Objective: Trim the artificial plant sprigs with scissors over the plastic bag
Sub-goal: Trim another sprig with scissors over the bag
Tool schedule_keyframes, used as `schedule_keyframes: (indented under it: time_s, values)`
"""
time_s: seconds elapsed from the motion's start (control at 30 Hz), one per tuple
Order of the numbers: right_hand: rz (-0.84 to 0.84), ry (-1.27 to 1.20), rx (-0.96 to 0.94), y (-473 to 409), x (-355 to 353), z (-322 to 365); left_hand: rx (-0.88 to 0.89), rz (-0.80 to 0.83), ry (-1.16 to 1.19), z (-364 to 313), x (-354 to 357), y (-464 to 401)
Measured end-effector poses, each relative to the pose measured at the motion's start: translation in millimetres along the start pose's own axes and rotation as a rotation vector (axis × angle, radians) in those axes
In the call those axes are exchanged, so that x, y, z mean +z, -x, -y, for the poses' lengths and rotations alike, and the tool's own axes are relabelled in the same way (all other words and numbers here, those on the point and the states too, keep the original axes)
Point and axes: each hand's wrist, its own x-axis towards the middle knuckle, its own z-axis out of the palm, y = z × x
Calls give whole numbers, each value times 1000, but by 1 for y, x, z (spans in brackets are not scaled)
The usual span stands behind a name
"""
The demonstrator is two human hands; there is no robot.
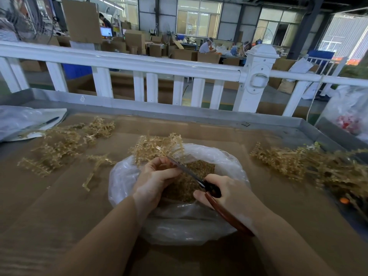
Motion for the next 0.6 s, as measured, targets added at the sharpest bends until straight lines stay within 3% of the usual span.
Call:
schedule_keyframes:
  time_s: [0.2, 0.6]
  values:
    - [-10, 8, -7, 0, 2, -1, -38, -41, -35, 0, 1, -1]
    - [1, -21, -9, 0, 0, -1, -64, 24, 33, -1, -3, -2]
